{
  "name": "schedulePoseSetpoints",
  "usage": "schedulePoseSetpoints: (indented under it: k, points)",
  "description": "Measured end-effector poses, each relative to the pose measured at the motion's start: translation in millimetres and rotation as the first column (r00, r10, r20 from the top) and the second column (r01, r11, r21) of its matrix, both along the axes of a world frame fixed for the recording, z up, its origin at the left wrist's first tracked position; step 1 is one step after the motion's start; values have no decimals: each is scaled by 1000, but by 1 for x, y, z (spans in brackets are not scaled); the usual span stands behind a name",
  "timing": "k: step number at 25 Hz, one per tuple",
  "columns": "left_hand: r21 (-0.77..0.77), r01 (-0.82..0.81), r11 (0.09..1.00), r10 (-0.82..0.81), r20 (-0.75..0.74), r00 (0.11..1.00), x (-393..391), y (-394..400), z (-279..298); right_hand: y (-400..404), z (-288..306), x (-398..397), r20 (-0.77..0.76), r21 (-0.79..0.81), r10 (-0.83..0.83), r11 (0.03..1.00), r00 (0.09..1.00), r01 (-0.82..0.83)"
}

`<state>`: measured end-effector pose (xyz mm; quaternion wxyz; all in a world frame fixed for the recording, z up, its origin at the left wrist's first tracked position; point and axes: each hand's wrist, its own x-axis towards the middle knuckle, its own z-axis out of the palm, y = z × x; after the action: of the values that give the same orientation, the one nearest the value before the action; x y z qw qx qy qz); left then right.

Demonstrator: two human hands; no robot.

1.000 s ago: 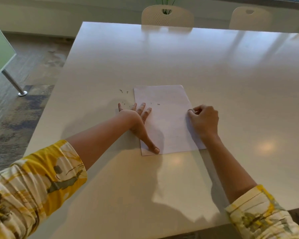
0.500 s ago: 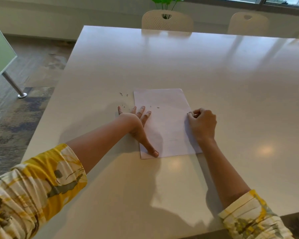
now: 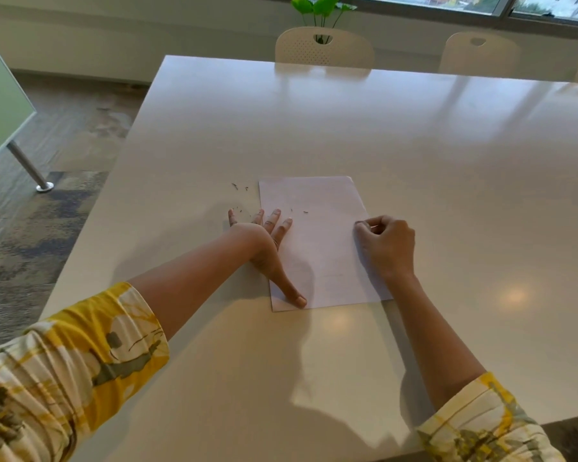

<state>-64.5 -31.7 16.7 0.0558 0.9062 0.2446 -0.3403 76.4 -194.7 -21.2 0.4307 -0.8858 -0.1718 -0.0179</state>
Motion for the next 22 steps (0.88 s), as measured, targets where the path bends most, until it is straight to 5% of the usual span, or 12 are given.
schedulePoseSetpoints:
  k: [9,13,19,22]
  points:
    - [-12,0,1000,0,-11,1000,-1,-1,2,-4,6,-3,-62,9,-68,998,996,68]
    - [-13,2,1000,-2,-17,1000,0,-1,2,14,-5,-51,-71,53,132,990,989,-129]
    - [-20,0,1000,0,-4,1000,-2,1,1,-23,10,-9,-50,-65,-151,987,987,148]
    - [-12,0,1000,0,-5,1000,-2,1,0,15,1,-61,-20,-12,75,997,997,-75]
